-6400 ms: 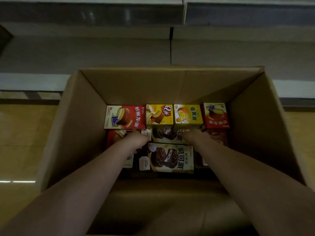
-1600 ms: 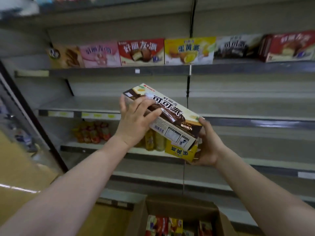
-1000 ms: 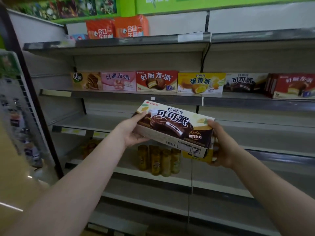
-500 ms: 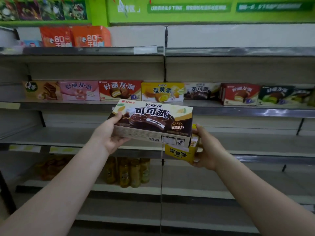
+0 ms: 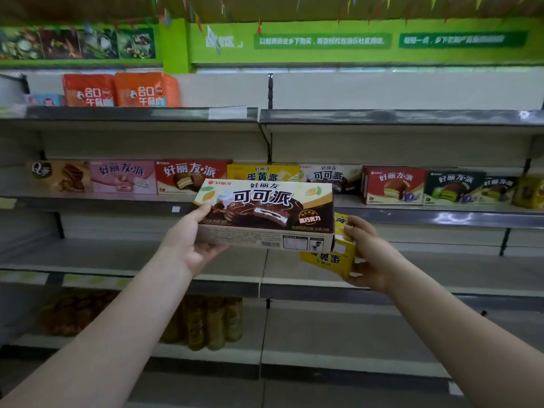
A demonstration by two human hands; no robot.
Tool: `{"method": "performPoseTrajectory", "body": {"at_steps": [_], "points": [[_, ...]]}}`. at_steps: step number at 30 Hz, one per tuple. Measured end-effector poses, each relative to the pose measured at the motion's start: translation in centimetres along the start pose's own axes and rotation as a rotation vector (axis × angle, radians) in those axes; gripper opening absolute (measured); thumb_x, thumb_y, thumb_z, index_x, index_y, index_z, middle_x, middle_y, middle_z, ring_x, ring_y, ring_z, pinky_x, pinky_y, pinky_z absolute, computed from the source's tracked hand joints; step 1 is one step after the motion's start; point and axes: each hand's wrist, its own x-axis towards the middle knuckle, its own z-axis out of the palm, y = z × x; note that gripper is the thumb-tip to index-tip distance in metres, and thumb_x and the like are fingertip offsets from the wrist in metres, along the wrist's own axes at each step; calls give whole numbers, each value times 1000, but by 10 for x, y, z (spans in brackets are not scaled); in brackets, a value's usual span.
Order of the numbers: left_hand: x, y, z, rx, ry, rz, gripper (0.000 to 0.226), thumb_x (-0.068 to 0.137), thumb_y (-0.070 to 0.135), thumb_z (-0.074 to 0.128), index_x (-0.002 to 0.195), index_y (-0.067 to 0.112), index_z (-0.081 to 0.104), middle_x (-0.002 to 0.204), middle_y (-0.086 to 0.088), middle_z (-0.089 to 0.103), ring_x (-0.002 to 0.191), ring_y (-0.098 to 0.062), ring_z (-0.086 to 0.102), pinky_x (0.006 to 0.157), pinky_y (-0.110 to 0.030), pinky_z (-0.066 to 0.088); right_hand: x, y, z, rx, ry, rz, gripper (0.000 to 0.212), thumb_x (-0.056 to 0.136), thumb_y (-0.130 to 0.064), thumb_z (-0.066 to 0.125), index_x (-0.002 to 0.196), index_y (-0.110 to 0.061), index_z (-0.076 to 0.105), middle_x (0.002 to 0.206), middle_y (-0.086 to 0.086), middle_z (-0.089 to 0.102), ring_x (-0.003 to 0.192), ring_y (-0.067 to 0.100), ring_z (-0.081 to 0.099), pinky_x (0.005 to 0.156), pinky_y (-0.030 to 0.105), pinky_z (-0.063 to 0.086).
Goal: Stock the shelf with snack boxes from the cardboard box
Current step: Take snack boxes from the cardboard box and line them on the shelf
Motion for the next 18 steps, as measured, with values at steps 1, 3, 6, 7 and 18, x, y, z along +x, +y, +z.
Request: {"method": "performPoseTrajectory", "body": {"at_steps": [1,3,6,7,18], "points": [[1,0,3,-2,-4,5,26,88,21,68,106,14,51,113,-18,63,103,-34,64,84,-55,55,2,-4,-7,31,26,0,22,101,-31,44,118,-44,48,98,4,59,79,28,58,68,40,46],[4,-7,15,-14,-8,7,25,88,21,68,105,16,51,113,-17,63,103,-34,63,85,-56,55,11,-12,-28,99,106,-2,25,99,-30,46,122,-42,45,102,6,57,83,30,57,69,42,47],[11,-23,39,-29,-5,-4,30,86,22,70,108,13,51,111,-16,64,100,-34,65,82,-55,56,25,-29,-58,217,192,-21,35,96,-31,49,130,-38,43,115,10,58,91,31,60,68,42,51],[16,-28,49,-20,-8,0,32,86,22,71,110,13,52,110,-16,64,99,-34,65,80,-55,56,30,-37,-68,239,206,-49,37,96,-30,49,131,-39,42,117,10,58,91,31,60,67,42,52],[104,-22,130,-12,38,175,47,82,16,76,119,15,46,112,-9,60,102,-30,60,80,-58,56,118,-106,-129,59,504,-173,55,101,-25,47,147,-28,18,110,11,62,74,25,64,51,38,54]]}}
